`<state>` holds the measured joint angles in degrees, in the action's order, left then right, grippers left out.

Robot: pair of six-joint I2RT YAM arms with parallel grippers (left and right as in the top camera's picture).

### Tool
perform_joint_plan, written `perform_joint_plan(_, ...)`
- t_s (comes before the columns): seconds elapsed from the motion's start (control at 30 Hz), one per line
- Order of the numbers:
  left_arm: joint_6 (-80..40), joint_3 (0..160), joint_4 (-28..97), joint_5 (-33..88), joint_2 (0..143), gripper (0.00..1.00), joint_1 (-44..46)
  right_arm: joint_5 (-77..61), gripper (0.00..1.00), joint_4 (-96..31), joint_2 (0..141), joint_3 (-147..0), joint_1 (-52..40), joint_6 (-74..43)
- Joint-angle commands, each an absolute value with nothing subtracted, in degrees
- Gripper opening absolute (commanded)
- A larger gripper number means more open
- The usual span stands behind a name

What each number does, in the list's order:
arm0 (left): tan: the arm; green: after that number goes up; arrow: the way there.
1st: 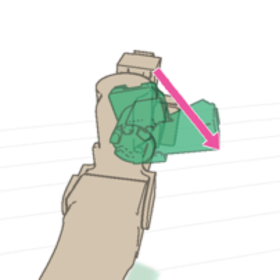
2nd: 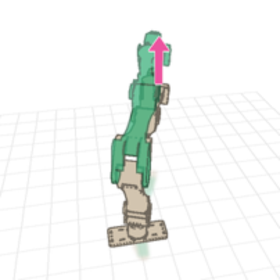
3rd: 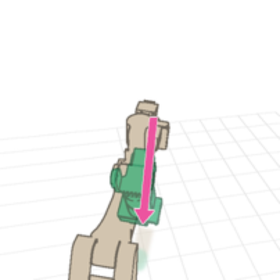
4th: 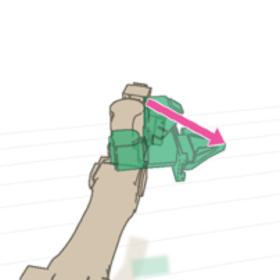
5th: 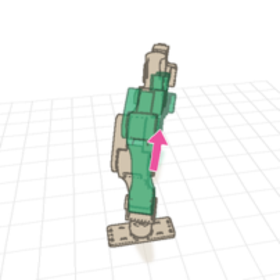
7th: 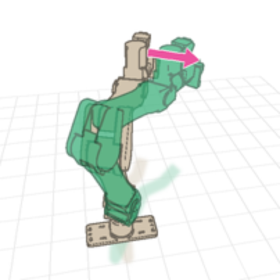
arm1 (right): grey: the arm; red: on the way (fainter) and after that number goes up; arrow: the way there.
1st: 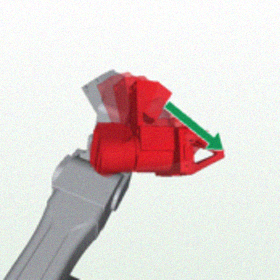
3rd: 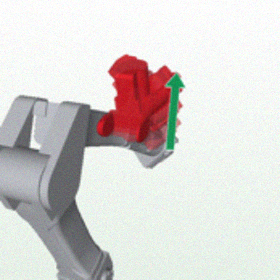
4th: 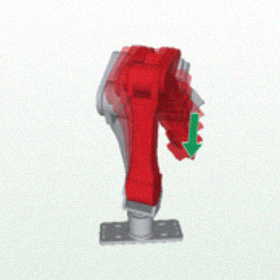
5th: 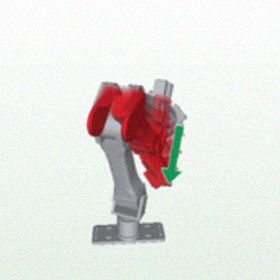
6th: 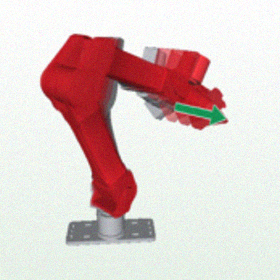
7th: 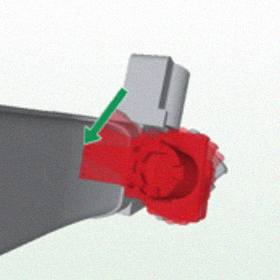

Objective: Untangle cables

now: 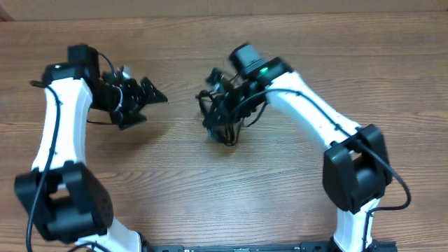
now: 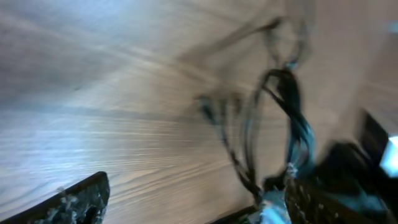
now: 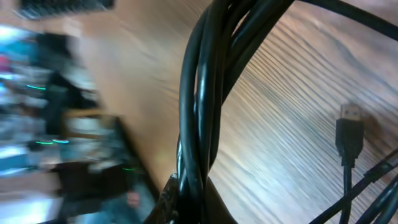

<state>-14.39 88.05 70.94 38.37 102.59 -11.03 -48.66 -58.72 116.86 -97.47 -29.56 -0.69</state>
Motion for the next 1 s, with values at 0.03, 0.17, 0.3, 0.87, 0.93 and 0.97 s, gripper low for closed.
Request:
perform_joint_plan(0.03,-13.4,90.5,69.6,50.5,99.6,0.86,-11.3,-73.3,0.04,-56.9,115.2,-98.8,-25.0,0.5)
perform_joint_plan(0.17,-19.4,90.5,66.5,52.6,99.7,0.8,-11.2,-82.8,0.04,-54.6,115.2,-98.8,-22.4,0.5)
perform_joint_plan(0.3,-23.1,90.5,64.6,52.6,99.7,0.73,-9.9,-89.1,0.04,-52.9,115.2,-98.8,-21.9,0.5)
perform_joint_plan(0.87,-2.0,90.5,53.9,38.9,99.7,0.81,5.7,-89.9,0.04,-52.1,115.2,-98.8,-21.9,-3.2)
perform_joint_plan(0.93,-4.9,90.5,51.3,34.1,99.7,0.78,7.9,-89.9,0.04,-52.1,115.2,-98.8,-21.9,-3.2)
perform_joint_plan(0.97,-6.5,90.5,50.0,31.4,99.7,0.76,9.0,-89.9,0.04,-52.1,115.2,-98.8,-21.9,-3.2)
